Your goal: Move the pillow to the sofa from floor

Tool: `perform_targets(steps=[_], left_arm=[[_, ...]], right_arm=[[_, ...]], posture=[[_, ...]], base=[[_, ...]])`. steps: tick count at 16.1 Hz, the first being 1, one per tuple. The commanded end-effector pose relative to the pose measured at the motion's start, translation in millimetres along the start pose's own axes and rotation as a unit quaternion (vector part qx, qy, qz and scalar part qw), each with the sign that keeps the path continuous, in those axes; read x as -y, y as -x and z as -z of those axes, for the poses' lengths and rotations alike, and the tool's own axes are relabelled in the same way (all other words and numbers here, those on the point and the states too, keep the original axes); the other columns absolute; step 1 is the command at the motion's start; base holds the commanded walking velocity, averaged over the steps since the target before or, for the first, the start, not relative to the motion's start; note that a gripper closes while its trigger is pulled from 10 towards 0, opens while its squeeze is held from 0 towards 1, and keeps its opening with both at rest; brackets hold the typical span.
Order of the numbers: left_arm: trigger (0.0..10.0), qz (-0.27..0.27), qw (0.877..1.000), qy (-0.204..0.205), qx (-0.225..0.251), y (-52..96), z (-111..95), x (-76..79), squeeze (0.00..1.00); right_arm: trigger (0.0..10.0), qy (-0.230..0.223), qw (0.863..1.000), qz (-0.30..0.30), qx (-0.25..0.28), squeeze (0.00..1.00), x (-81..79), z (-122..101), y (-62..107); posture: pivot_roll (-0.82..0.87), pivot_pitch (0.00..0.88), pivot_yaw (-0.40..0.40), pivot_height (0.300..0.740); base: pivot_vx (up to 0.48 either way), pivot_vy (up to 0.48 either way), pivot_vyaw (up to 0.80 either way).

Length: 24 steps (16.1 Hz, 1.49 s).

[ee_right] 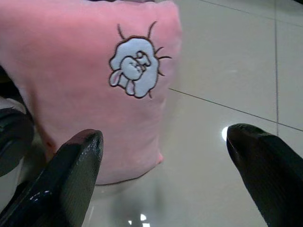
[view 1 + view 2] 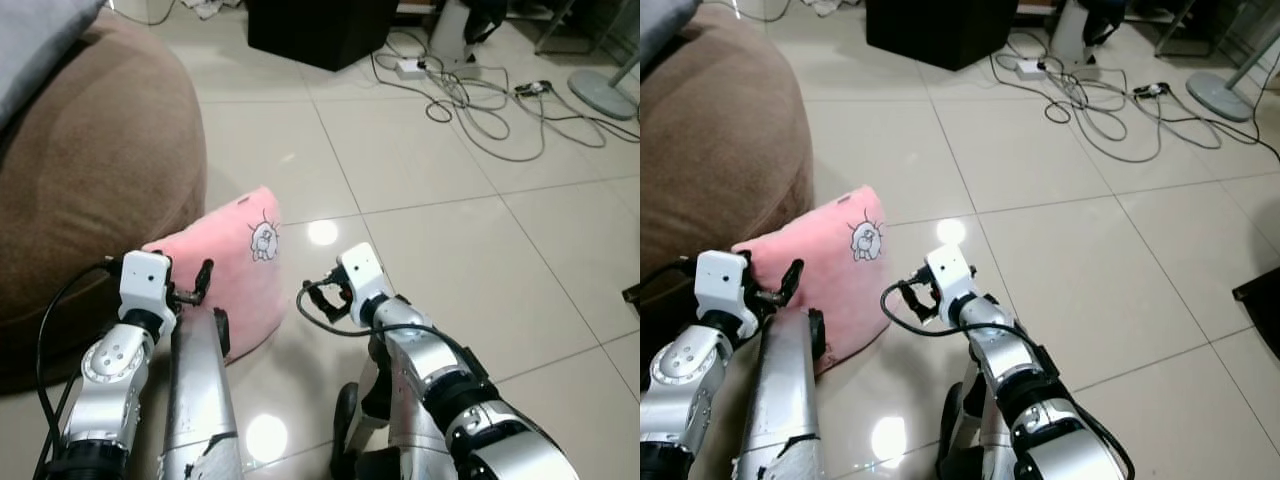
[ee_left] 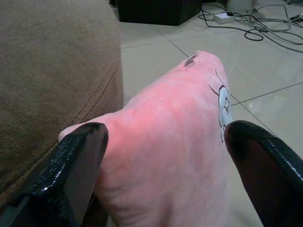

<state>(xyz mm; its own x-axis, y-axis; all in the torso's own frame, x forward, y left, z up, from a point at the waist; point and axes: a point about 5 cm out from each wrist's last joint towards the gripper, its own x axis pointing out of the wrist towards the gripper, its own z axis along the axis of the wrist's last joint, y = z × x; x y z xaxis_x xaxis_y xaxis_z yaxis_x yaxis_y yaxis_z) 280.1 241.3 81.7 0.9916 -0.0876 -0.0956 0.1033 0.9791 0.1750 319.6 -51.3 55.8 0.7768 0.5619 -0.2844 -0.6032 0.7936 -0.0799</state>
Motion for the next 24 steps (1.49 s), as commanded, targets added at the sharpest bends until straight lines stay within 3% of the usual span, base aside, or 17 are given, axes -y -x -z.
perform_targets(steps=[1,9,13,18,22,24], left_arm=[[10.0,0.009,1.000,0.002,-0.007,0.7,3,4.7,0.00],[10.0,0.016,1.000,-0.008,-0.012,-1.5,3,3.2,0.00],[10.0,0.016,0.997,-0.072,-0.035,-14.8,-2,-13.7,0.00],[10.0,0.046,0.991,-0.121,-0.023,-41.4,-23,-9.9,0.00],[10.0,0.092,0.981,-0.170,-0.008,-51.5,-45,-11.9,0.00],[10.0,0.121,0.974,-0.193,-0.022,-54.4,-45,-10.3,0.00]], right_arm=[[10.0,0.005,1.000,0.003,-0.016,0.00,2.7,7,3.4],[10.0,-0.006,1.000,0.000,0.007,0.00,4.3,1,3.8],[10.0,-0.006,1.000,-0.010,0.012,0.00,0.2,1,4.2],[10.0,-0.006,1.000,-0.014,0.016,0.00,-3.0,0,4.9],[10.0,-0.012,1.000,-0.006,0.012,0.00,-4.1,5,7.9],[10.0,-0.013,1.000,-0.006,0.012,0.00,-4.9,5,8.0]], posture=[[0.28,0.240,-0.192,0.450],[0.28,0.244,-0.191,0.437],[0.27,0.246,-0.189,0.437],[0.25,0.242,-0.182,0.437],[0.24,0.242,-0.167,0.437],[0.24,0.244,-0.165,0.437]], base=[[0.000,0.000,0.46],[0.000,0.000,0.05],[0.000,0.000,0.00],[0.000,0.000,0.00],[0.000,0.000,0.00],[0.000,0.000,0.00]])
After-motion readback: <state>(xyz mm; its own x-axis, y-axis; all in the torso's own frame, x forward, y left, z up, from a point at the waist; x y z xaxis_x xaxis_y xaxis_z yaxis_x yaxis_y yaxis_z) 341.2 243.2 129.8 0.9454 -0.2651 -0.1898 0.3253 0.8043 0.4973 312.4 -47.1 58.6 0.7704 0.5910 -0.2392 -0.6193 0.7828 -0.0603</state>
